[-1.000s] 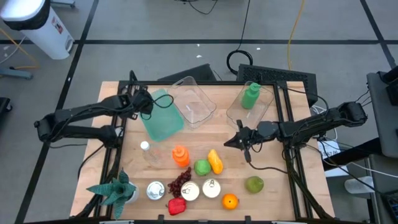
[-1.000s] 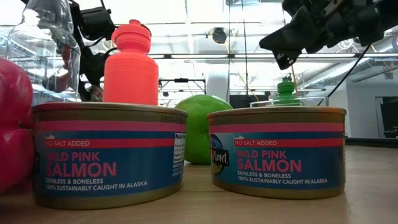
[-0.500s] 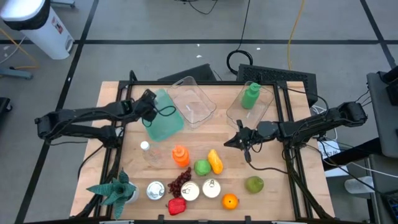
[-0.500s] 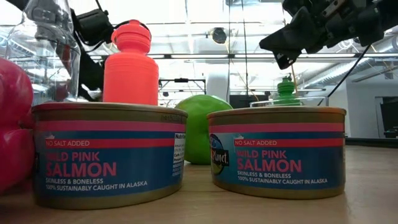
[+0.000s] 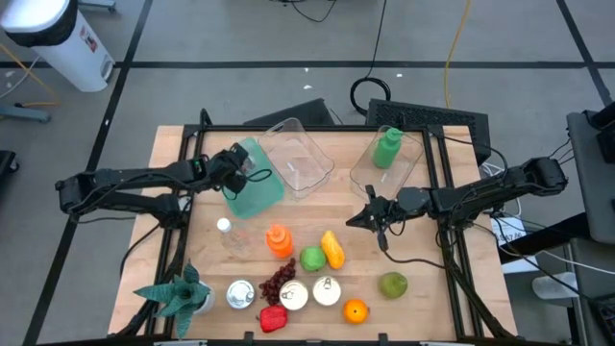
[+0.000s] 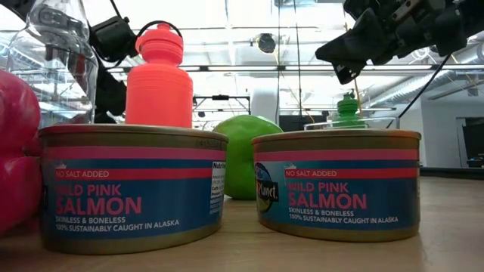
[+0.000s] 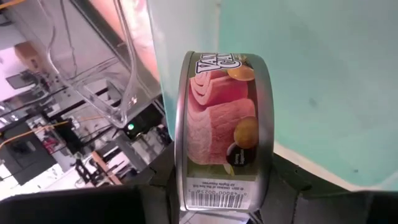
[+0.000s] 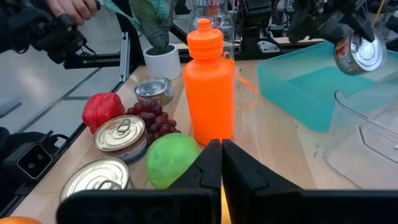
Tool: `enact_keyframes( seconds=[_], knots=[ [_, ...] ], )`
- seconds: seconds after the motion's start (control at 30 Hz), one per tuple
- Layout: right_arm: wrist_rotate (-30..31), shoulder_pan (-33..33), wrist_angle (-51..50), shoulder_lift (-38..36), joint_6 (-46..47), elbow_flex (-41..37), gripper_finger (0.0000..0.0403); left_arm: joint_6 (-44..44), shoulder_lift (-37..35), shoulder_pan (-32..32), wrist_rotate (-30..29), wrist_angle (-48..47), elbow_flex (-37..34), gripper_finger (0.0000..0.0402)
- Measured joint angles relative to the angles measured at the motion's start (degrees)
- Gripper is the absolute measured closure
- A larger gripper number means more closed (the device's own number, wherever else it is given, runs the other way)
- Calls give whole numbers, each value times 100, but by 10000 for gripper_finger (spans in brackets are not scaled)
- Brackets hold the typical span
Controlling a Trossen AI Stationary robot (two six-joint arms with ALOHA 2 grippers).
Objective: Pick & Place Food Item
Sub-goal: Put the green tuna can into the green bin
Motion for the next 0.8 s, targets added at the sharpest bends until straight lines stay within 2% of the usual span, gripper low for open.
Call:
enact_keyframes(
  seconds=[0.17, 0.47, 0.63, 0.8],
  knots=[
    [2, 0, 1, 2, -2, 0, 402, -170, 303, 101, 241, -34, 0, 244],
    [1, 0, 1, 2, -16, 0, 401, -257, 723, 135, 12, -51, 0, 240],
    [0, 0, 1, 2, -17, 0, 402, -385, 731, 83, -213, -71, 0, 206],
    [0, 0, 1, 2, -17, 0, 402, -500, 729, 43, -188, -68, 0, 168]
  ],
)
